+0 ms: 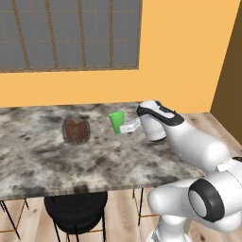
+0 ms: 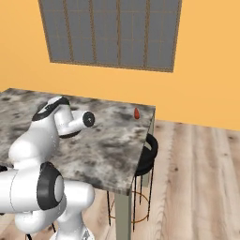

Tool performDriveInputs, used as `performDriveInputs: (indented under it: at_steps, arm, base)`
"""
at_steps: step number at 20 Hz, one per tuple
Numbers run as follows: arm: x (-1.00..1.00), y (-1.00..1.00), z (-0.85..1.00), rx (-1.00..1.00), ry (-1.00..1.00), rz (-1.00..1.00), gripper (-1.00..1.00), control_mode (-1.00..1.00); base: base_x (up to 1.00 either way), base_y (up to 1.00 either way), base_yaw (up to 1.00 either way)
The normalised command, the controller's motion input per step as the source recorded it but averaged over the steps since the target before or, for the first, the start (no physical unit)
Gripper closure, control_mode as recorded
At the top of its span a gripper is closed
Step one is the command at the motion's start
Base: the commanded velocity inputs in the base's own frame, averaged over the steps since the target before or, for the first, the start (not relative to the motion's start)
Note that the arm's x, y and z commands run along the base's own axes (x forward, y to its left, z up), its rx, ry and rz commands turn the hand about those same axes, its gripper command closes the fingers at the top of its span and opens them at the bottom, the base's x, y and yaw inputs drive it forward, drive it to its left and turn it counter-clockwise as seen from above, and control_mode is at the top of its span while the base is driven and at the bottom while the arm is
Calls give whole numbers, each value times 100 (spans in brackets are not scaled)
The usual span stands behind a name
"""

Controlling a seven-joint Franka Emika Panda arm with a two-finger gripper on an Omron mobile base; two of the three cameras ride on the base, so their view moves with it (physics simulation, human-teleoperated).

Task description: Open the cabinet directly in front. Then move the wine and the cup to the dining counter with the jar on it.

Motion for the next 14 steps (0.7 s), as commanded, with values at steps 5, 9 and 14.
performDriveInputs:
  at_steps: [5,9,14]
  arm:
    - [1,0,-18,0,-14,8,100,-100]
    - [-1,0,-14,0,-32,5,100,-100]
    - [0,0,0,1,-3,0,100,-100]
  base:
    - [0,0,0]
    - [0,0,0]
    - [0,0,0]
